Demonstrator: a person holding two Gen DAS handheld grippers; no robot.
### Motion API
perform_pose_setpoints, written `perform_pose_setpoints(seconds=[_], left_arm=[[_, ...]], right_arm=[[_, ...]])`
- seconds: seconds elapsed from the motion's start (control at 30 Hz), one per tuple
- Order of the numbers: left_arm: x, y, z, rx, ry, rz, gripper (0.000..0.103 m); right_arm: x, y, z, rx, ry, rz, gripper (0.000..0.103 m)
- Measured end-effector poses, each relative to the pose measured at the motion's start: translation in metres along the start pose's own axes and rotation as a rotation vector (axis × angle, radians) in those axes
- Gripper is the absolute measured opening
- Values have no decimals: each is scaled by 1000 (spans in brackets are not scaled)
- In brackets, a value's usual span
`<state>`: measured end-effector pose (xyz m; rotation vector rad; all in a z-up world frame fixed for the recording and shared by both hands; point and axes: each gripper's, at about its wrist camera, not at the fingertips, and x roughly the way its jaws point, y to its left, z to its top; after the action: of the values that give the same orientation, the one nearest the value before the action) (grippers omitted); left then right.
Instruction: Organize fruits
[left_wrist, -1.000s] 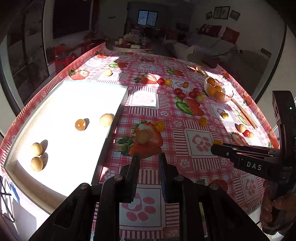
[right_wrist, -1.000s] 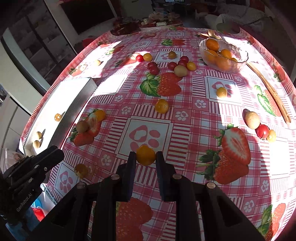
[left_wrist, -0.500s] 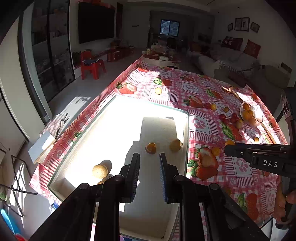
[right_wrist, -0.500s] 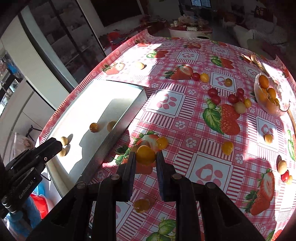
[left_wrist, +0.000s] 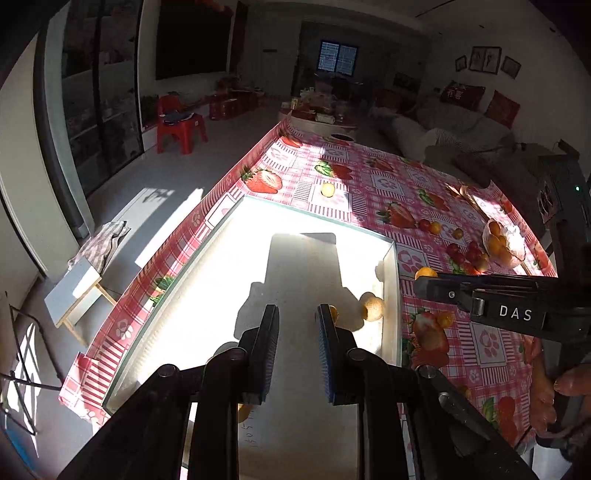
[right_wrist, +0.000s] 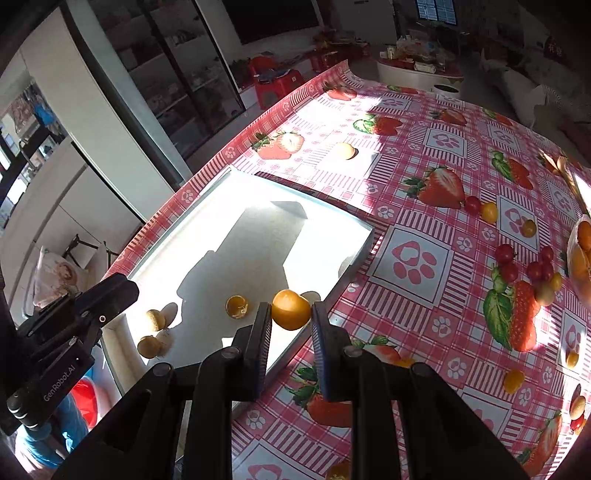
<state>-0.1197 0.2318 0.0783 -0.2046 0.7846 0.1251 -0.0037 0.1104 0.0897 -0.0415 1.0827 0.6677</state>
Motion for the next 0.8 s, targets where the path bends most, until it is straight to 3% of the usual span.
perform_pose_setpoints(seconds=[0.17,0.2,0.23,0.27,0.37,0.53,0.73,0.8], left_arm=[[4,-52,-25,97,55,-87,24],[4,-64,-31,114,65,-103,37],[3,-75,-36,130,66,-115,66],[0,-87,-42,144,47,-125,74],[0,-120,-54,200,53,-159,74],[20,-148,-67,228,105,-153,72],[43,-151,-78,210,200,-119,40],[43,-151,-79,217,184,-114,39]], right_arm=[[-14,-30,-17,55,-2,-42,24],[-19,-40,-22,73,0,-57,24],[-24,-50,-27,93,1,-73,24],[-30,-61,-33,113,3,-91,24],[-47,-87,-49,159,-2,-137,24],[-66,-115,-73,222,-8,-163,24],[-73,-124,-85,255,-21,-143,24],[-72,-124,-85,258,-25,-134,24]])
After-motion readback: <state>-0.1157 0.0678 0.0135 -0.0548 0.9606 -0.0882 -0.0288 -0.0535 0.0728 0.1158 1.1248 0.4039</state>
